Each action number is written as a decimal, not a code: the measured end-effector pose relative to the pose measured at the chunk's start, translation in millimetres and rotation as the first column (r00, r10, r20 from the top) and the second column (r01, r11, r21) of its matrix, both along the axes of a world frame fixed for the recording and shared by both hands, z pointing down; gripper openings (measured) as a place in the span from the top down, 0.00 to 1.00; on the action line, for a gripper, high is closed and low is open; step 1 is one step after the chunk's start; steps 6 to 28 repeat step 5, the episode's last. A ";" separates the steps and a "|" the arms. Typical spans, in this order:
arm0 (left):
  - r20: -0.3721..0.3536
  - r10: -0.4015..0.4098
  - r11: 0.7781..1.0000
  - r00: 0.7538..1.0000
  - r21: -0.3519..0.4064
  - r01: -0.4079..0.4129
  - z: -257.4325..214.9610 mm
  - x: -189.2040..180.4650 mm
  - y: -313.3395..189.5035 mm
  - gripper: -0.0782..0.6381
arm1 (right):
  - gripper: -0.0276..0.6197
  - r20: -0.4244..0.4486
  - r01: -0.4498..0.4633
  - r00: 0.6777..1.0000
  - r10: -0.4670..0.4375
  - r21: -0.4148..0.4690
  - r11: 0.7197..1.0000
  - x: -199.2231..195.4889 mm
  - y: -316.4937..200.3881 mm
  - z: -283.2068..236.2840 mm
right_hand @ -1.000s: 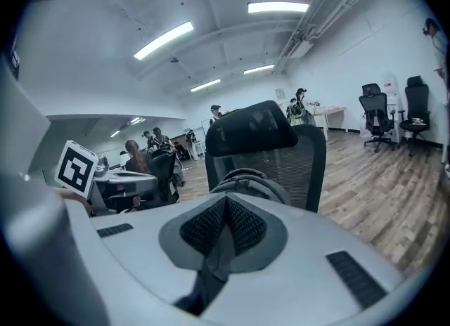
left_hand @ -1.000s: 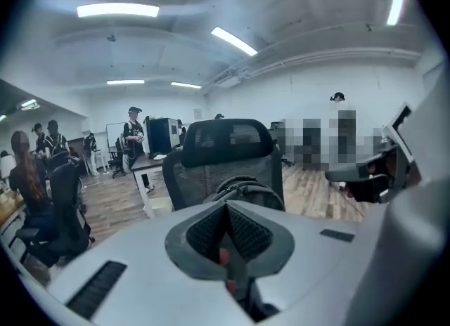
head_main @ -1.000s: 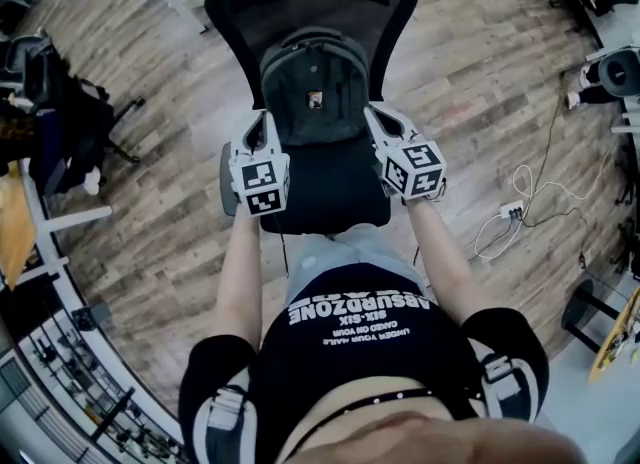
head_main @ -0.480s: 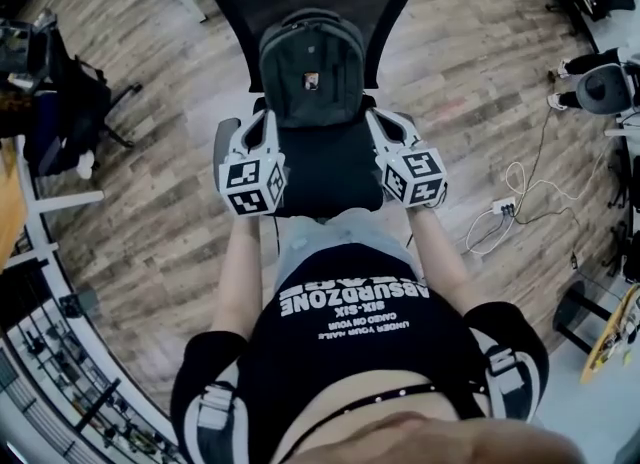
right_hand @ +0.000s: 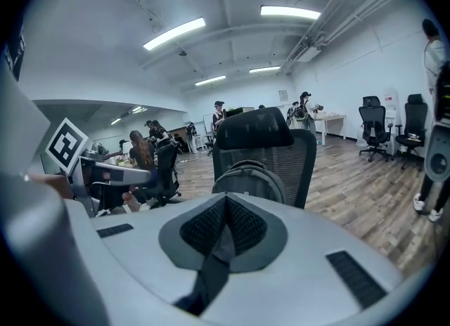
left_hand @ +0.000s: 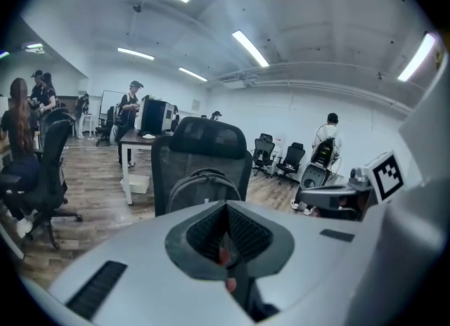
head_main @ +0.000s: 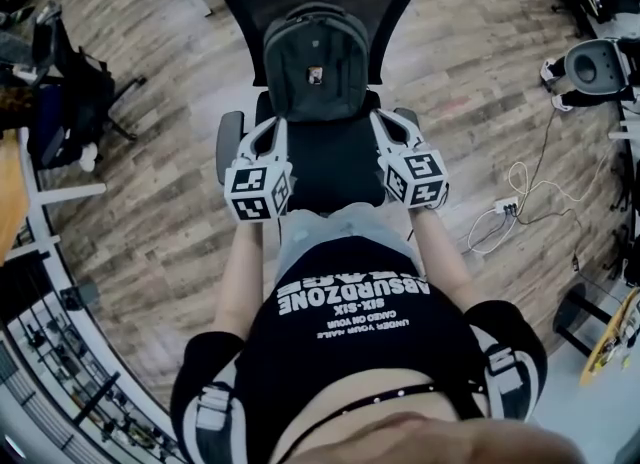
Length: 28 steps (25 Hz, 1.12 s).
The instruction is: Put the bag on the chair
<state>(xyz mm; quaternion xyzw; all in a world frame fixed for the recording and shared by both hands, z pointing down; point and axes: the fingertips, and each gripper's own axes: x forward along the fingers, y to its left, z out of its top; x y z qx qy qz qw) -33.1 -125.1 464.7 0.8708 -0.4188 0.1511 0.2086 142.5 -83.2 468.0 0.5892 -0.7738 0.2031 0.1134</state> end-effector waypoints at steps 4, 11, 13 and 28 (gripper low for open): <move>0.011 0.004 1.000 1.000 -0.027 -0.004 9.6 -1.0 6.5 0.87 | 0.93 0.007 -0.006 1.000 0.006 -0.002 1.000 0.6 0.7 2.0; 0.014 0.006 0.999 1.000 -0.034 -0.005 12.2 -0.5 8.2 0.87 | 0.93 0.009 -0.006 1.000 0.006 -0.003 1.000 0.5 1.0 2.5; 0.014 0.006 0.999 1.000 -0.034 -0.005 12.2 -0.5 8.2 0.87 | 0.93 0.009 -0.006 1.000 0.006 -0.003 1.000 0.5 1.0 2.5; 0.014 0.006 0.999 1.000 -0.034 -0.005 12.2 -0.5 8.2 0.87 | 0.93 0.009 -0.006 1.000 0.006 -0.003 1.000 0.5 1.0 2.5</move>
